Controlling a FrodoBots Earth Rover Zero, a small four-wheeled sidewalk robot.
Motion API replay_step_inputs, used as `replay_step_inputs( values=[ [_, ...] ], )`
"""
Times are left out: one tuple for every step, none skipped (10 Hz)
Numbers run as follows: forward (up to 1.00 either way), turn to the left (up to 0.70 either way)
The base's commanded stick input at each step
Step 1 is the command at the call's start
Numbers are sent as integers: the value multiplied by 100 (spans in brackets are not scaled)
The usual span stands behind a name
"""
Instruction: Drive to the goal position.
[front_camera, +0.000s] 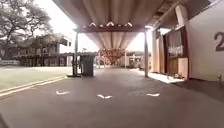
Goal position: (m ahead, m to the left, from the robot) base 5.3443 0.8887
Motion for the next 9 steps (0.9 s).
replay_step_inputs(
  values=[
    [50, 0],
    [50, 0],
    [50, 0],
    [50, 0],
    [50, 0],
    [50, 0],
    [50, 0],
    [50, 0],
    [50, 0]
  ],
)
